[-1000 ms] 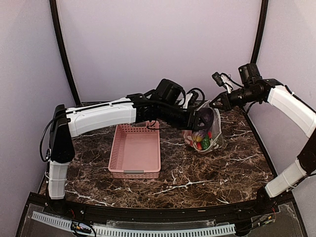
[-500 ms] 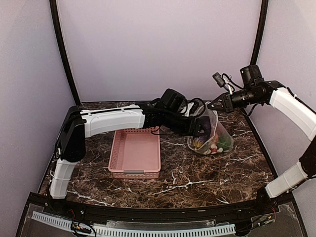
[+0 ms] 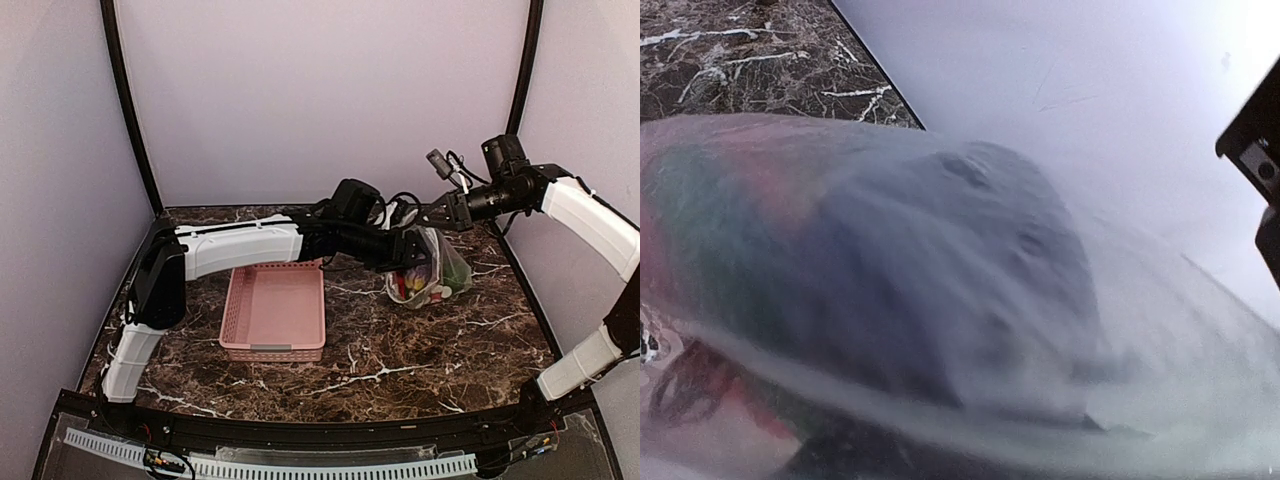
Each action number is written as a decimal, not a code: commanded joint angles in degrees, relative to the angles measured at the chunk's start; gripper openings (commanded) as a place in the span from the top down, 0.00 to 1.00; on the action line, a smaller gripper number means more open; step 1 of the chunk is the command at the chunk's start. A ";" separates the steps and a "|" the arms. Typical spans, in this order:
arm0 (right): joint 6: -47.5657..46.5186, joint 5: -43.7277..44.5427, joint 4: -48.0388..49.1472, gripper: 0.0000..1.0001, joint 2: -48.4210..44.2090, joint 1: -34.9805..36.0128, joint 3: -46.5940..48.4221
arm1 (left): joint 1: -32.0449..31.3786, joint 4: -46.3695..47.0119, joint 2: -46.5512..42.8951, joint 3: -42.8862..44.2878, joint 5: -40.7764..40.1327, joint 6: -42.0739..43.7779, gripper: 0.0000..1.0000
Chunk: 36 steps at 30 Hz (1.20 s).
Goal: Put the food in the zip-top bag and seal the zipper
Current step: Place the fake vegetable in the zipper food storage bag.
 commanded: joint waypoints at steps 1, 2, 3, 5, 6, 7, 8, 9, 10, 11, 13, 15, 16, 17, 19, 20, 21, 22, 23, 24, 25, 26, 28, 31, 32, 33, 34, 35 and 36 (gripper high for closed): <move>-3.08 -6.25 -0.48 1.00 -1.08 1.72 -0.01 | 1.17 3.59 1.51 0.86 -4.29 -7.49 0.48; -3.21 -6.15 -0.42 1.00 -1.28 1.76 -0.21 | 1.35 4.17 1.58 0.29 -5.72 -8.72 0.46; -3.03 -5.84 -0.39 1.00 -1.45 1.77 -0.20 | 1.41 4.62 1.59 0.07 -6.21 -9.05 0.42; -2.77 -4.58 -0.36 1.00 -1.72 1.72 -0.03 | 1.41 5.35 1.64 -0.14 -6.90 -9.47 0.34; -2.67 -3.83 -0.26 1.00 -1.70 1.66 0.13 | 1.42 4.90 1.46 0.11 -7.15 -9.34 0.32; -2.56 -3.35 -0.17 1.00 -1.70 1.57 0.36 | 1.45 4.41 1.36 0.28 -7.45 -9.06 0.28; -2.28 -2.83 -0.02 1.00 -1.65 1.41 0.54 | 1.36 2.90 0.91 0.65 -8.36 -8.21 0.25; -1.89 -2.13 0.23 1.00 -1.51 1.19 0.78 | 1.33 2.05 0.55 0.73 -8.89 -7.74 0.20; -1.51 -1.53 0.33 1.00 -1.37 1.01 1.04 | 1.37 0.29 -0.37 0.61 -9.91 -6.58 0.19; -1.30 -0.91 0.52 1.00 -1.06 0.61 1.32 | 1.34 -1.27 -0.88 0.44 -10.91 -6.05 0.18; -0.69 0.45 1.05 1.00 -0.53 -0.10 1.56 | 1.26 -3.35 -2.75 -0.83 -12.79 -4.61 0.16; -0.16 1.32 1.35 1.00 0.02 -0.82 1.68 | 0.88 -4.73 -5.06 -3.24 -14.87 -3.05 0.12; 0.03 1.52 1.45 1.00 0.24 -1.09 1.70 | 0.64 -5.15 -6.54 -3.85 -15.57 -1.91 0.09; 0.16 1.56 1.42 1.00 0.51 -1.29 1.78 | 0.49 -5.73 -7.30 -5.04 -16.90 -1.30 0.09; 0.33 1.64 1.46 1.00 0.66 -1.53 1.91 | -0.06 -6.31 -9.93 -6.78 -18.56 0.26 0.08; 0.37 1.77 1.54 1.00 0.68 -1.59 1.92 | -0.13 -6.42 -10.58 -7.29 -19.05 0.58 0.08; 0.45 1.86 1.52 1.00 0.65 -1.61 1.88 | -0.29 -6.40 -11.79 -8.23 -19.85 1.30 0.08; 0.50 2.02 1.54 1.00 0.68 -1.61 1.85 | -0.33 -6.38 -12.39 -8.59 -20.18 1.71 0.07; 0.49 2.15 1.55 1.00 0.67 -1.62 1.79 | -0.43 -6.47 -13.49 -8.97 -20.75 2.68 0.07; 0.53 2.24 1.53 1.00 0.76 -1.62 1.68 | -0.49 -6.50 -13.98 -9.09 -20.93 3.19 0.06; 0.48 2.26 1.54 1.00 0.80 -1.62 1.54 | -0.58 -6.53 -14.97 -9.14 -21.14 4.26 0.03; 0.46 2.34 1.50 1.00 0.84 -1.62 1.44 | -0.65 -6.53 -15.38 -9.13 -21.10 4.55 0.02; 0.37 2.63 1.55 1.00 0.94 -1.62 1.31 | -0.83 -6.33 -16.72 -9.09 -20.61 5.45 0.01; 0.08 2.92 1.48 1.00 0.65 -1.62 1.16 | -1.03 -6.46 -19.35 -10.75 -19.85 7.28 0.01; -0.06 3.15 1.42 1.00 0.37 -1.62 0.95 | -1.05 -6.52 -20.16 -12.78 -20.54 7.87 0.01; -0.25 3.41 1.51 1.00 0.11 -1.62 0.73 | -1.11 -6.53 -21.85 -14.03 -21.13 9.32 0.01; -0.39 3.80 1.65 1.00 -0.09 -1.62 0.37 | -1.18 -6.64 -22.60 -16.72 -22.61 10.07 0.01; -0.42 4.03 1.80 1.00 -0.32 -1.64 -0.03 | -1.17 -6.68 -24.11 -18.11 -23.27 11.65 0.01; -0.50 4.17 2.07 1.00 -0.43 -1.62 -0.42 | -1.21 -6.70 -24.61 -20.58 -24.12 12.34 0.01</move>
